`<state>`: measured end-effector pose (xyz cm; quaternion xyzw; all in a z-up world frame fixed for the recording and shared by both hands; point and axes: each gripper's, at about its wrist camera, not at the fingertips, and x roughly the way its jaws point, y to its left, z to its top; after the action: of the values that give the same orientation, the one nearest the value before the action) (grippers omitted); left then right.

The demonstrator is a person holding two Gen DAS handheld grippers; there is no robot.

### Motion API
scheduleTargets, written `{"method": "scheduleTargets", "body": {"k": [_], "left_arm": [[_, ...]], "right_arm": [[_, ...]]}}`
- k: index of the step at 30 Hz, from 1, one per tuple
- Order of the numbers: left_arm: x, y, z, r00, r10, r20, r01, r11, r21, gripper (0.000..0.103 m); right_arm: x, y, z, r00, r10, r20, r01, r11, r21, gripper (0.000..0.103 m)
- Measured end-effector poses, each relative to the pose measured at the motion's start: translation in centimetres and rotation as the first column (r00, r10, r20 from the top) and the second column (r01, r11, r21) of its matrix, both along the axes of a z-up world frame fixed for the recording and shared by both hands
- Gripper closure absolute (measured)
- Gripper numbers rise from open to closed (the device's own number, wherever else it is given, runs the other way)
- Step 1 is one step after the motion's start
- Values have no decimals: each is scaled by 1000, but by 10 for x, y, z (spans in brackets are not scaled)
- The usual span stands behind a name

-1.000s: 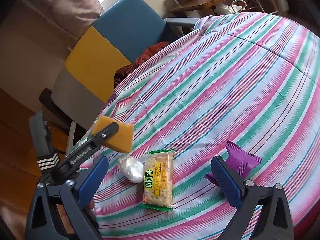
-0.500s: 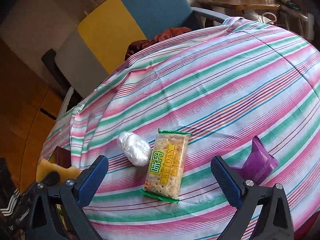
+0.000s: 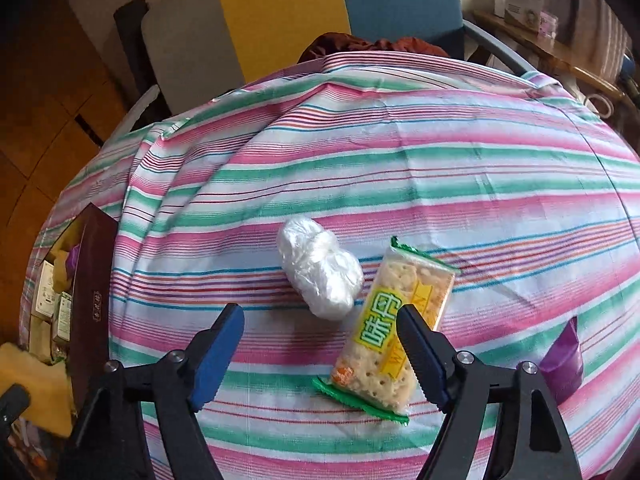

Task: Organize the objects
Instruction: 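Grasp the clear plastic-wrapped bundle with the right tool while the left tool holds the sponge, then lower the yellow sponge into the gold box and open the left tool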

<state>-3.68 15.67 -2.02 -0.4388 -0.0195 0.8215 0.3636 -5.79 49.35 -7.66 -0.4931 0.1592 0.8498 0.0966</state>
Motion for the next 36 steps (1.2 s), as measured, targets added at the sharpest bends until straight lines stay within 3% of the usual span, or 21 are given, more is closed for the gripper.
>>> {"method": "scheduleTargets", "body": {"k": [4,6,7,12,17,19,24,31,36], "left_arm": [[4,-18,2,1000,28,-1,-28,1000,10,53],[3,-28,2,999,50,5,-50,999,18,53],[2,-32,2,998,61,7,-61,998,20,53],[-3,-52,-4,993,119,21,-120,993,11,53],[-3,-72,-3,985,172,17,-173,985,18,53],[-3,-81,-2,980,198,11,-198,980,17,53],[2,-116,3,958,286,-10,-286,958,4,53],[6,-171,4,903,429,-4,-429,903,-3,53],[6,-164,7,916,402,-13,-402,916,11,53]], "right_arm": [[-33,-8,-9,996,50,68,-56,994,95,26],[-45,-11,-19,991,67,118,-83,988,132,44],[-48,-13,-23,987,74,140,-94,986,140,64],[-36,-32,-20,983,140,119,-151,984,96,64],[-10,-67,-26,957,269,109,-272,962,12,63],[0,-76,-28,950,295,107,-299,954,25,63],[14,-73,-31,956,287,57,-289,957,24,66],[17,-73,-34,951,306,33,-307,951,28,66],[19,-76,-35,950,309,33,-311,950,38,66]]}}
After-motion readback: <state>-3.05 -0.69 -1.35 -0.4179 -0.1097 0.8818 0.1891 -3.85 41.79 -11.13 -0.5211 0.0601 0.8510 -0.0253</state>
